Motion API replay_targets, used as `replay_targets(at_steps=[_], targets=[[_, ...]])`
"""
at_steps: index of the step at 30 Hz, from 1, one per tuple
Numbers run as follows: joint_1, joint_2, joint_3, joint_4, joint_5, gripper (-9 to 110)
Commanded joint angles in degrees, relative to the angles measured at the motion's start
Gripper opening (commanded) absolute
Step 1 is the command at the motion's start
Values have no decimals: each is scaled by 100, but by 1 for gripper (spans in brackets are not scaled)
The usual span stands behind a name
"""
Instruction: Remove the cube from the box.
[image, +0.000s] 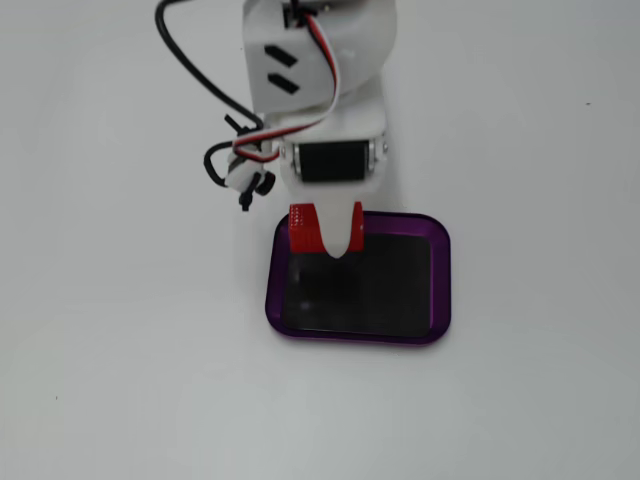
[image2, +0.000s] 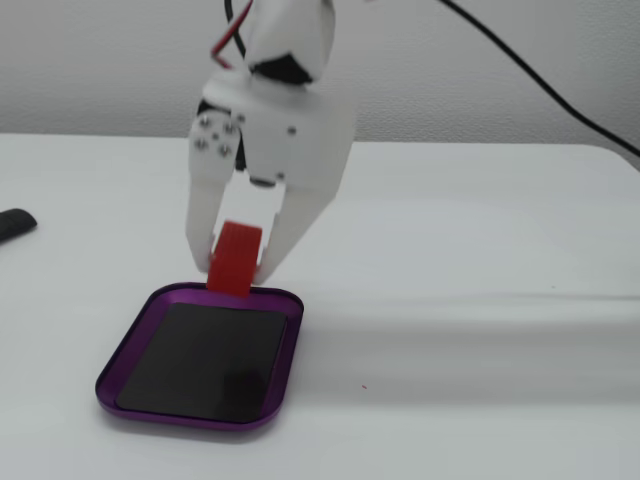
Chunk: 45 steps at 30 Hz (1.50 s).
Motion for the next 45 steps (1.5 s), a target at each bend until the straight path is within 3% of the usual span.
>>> replay_targets(at_steps=[1, 8, 15, 28, 45], targets=[[-44, 1125, -439, 580, 0, 0], [26, 2531, -26, 1081, -35, 0], [-44, 3762, 1995, 1046, 18, 0], [-334, 5256, 6442, -1854, 35, 0], [-694, 5256, 8033, -3507, 18, 3]])
